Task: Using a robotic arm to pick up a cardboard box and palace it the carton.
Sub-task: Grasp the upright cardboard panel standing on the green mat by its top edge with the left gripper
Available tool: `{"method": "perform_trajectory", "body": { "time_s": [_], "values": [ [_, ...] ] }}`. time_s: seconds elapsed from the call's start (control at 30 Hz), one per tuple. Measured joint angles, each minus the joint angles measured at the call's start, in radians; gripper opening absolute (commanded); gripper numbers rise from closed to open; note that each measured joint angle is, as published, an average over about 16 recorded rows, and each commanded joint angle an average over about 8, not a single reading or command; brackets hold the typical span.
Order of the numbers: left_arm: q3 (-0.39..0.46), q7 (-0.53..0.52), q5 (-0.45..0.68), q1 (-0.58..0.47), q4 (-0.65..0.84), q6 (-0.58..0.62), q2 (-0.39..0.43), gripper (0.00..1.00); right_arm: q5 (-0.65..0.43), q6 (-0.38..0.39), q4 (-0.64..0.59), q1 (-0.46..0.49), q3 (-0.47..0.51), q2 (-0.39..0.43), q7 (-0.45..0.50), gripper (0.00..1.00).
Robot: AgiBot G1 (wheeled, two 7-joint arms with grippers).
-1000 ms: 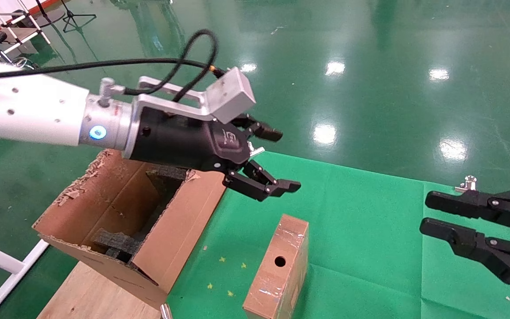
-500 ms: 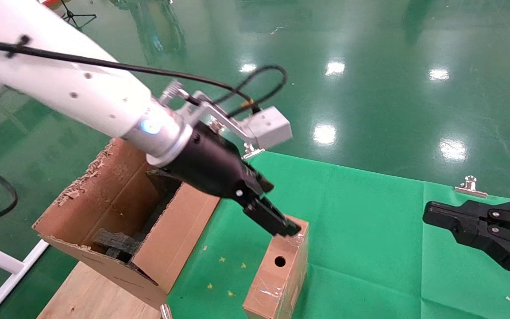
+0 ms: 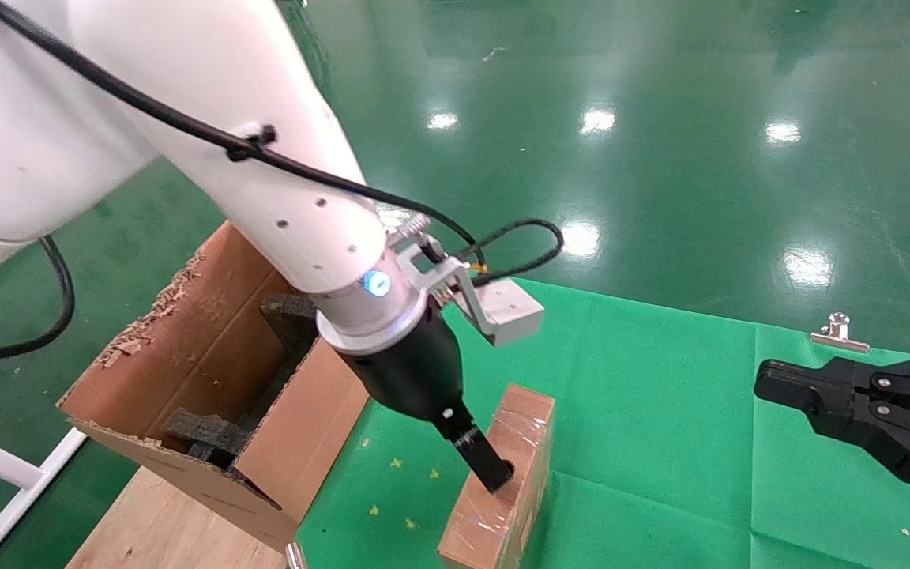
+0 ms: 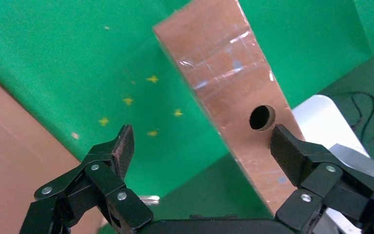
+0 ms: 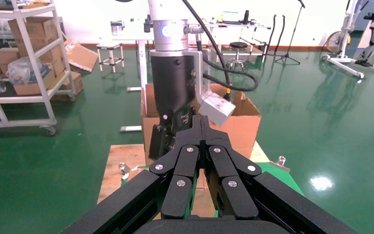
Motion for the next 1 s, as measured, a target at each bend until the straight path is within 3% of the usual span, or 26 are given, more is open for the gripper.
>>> {"method": "perform_trajectory", "body": {
  "time_s": [0.3,1.0],
  "values": [
    [0.048,-0.077,-0.042,-0.030,0.000,-0.041,0.012,1.00,0.000,0.000,0.000,0.000,0.000,0.000,0.000,0.00],
    [0.089,-0.061,-0.014,-0.002,-0.003,-0.083,0.020,1.00,0.000,0.000,0.000,0.000,0.000,0.000,0.000,0.00]
  ]
}}
